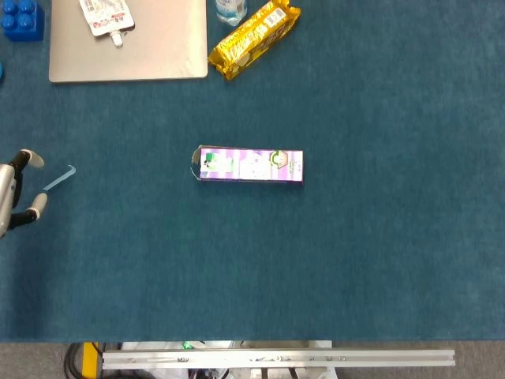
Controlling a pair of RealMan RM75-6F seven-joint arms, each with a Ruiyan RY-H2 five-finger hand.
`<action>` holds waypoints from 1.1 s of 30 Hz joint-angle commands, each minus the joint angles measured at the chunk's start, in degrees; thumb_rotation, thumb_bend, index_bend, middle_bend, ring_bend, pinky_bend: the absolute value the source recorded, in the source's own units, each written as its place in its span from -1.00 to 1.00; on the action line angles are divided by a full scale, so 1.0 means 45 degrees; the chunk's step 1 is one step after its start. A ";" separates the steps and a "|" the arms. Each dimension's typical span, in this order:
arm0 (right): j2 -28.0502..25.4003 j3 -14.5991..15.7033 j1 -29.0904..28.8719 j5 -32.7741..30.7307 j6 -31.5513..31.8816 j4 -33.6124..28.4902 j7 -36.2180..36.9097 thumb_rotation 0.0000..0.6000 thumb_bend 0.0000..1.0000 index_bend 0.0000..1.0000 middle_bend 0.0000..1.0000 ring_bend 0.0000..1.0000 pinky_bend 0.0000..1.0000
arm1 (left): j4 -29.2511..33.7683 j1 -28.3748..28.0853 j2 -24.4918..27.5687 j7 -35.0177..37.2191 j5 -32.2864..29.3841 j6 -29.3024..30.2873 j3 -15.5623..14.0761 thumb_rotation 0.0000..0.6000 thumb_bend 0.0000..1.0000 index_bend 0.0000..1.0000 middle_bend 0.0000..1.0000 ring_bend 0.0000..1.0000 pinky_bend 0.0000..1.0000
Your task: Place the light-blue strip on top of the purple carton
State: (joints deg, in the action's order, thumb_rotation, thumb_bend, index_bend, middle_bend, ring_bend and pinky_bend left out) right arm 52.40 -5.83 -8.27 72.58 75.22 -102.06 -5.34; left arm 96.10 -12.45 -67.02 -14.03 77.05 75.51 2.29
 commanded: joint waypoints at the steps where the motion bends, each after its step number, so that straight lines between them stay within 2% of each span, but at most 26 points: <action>1: -0.0007 -0.0029 -0.0056 -0.0024 -0.0063 0.0013 -0.0036 1.00 -0.47 -1.00 -0.25 -0.40 -0.37 | 0.0070 -0.0041 -0.0007 -0.0185 -0.0210 -0.0077 0.0084 1.00 -0.47 -0.27 0.70 0.77 0.99; 7: 0.0016 -0.0180 -0.0352 0.0032 -0.0316 0.0072 -0.0085 1.00 -0.47 -1.00 -0.25 -0.39 -0.37 | 0.0322 -0.0141 -0.0142 -0.0562 -0.0589 -0.0105 0.0300 1.00 -0.47 -0.26 0.72 0.78 1.00; 13: 0.0086 -0.0263 -0.0648 0.0135 -0.0653 0.0242 0.0046 1.00 -0.47 -1.00 -0.24 -0.39 -0.37 | 0.0773 -0.0503 -0.0429 -0.1590 -0.1621 -0.0617 0.0567 1.00 -0.47 -0.26 0.77 0.82 1.00; 21: 0.0197 -0.0296 -0.0845 0.0102 -0.0965 0.0642 0.0335 1.00 -0.47 -1.00 -0.22 -0.37 -0.37 | 0.1563 -0.1134 -0.1114 -0.3587 -0.4025 -0.0878 0.1153 1.00 -0.47 -0.27 0.80 0.84 1.00; 33: 0.0275 -0.0208 -0.0794 0.0247 -0.0978 0.1081 0.0874 1.00 -0.47 -1.00 -0.20 -0.34 -0.37 | 0.1473 -0.1949 -0.3077 -0.6142 -0.7355 0.0446 0.1948 1.00 -0.47 -0.27 0.84 0.88 1.00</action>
State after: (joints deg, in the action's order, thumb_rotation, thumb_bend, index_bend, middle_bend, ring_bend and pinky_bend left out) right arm 53.65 -6.79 -11.88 73.69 70.80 -97.27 -1.48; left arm 103.16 -20.10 -78.92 -39.27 46.75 76.10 10.22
